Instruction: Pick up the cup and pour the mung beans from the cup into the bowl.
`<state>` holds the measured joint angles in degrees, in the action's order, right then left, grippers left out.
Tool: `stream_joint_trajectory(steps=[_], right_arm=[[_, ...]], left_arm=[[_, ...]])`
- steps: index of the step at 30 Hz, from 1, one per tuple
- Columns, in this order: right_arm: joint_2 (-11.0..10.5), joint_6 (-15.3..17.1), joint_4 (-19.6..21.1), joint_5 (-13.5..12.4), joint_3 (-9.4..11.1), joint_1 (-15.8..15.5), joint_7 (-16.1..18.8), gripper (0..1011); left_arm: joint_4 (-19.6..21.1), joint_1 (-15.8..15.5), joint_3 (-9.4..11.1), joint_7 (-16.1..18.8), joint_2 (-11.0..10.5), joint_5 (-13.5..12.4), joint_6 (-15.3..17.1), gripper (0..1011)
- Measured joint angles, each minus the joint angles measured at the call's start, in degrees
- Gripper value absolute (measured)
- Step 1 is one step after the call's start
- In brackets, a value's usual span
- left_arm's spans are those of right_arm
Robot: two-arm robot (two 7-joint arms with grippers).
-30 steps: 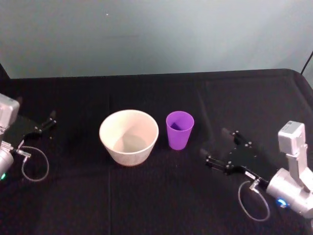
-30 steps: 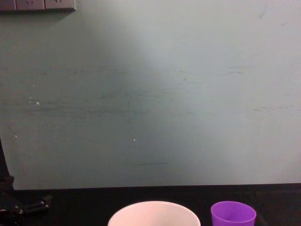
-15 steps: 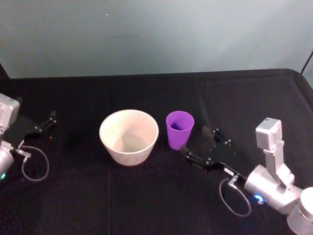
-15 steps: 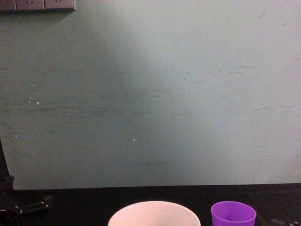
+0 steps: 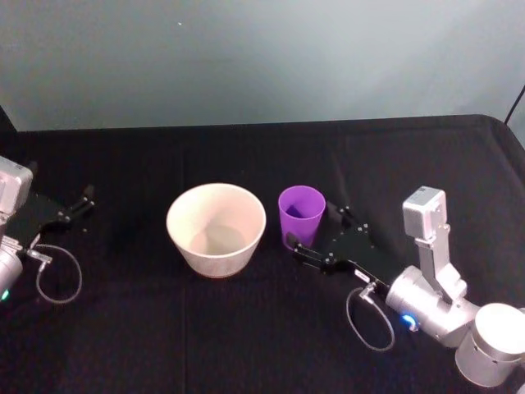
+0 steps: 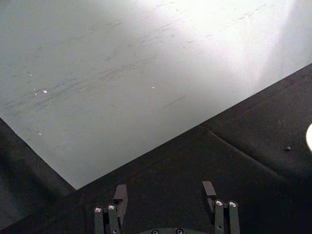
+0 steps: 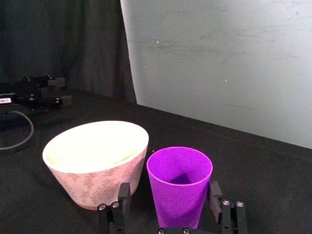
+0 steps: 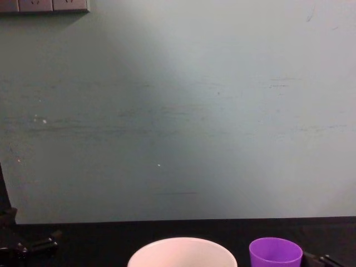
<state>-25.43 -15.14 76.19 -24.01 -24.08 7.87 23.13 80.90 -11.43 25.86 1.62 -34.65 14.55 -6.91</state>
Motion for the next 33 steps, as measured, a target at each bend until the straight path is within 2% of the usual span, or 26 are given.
stream_joint_trajectory(steps=[11,33], right_arm=[[2.5,0.5,-2.4,2.5,0.8,1.6,-1.0,1003],[6.2,2.3,-5.1,4.2,2.6,3.7,0.2,1002]], left_arm=[[0.0,0.0,0.0,0.0,0.0,0.0,0.0,1000],[0.0,0.0,0.0,0.0,0.0,0.0,0.0,1000]])
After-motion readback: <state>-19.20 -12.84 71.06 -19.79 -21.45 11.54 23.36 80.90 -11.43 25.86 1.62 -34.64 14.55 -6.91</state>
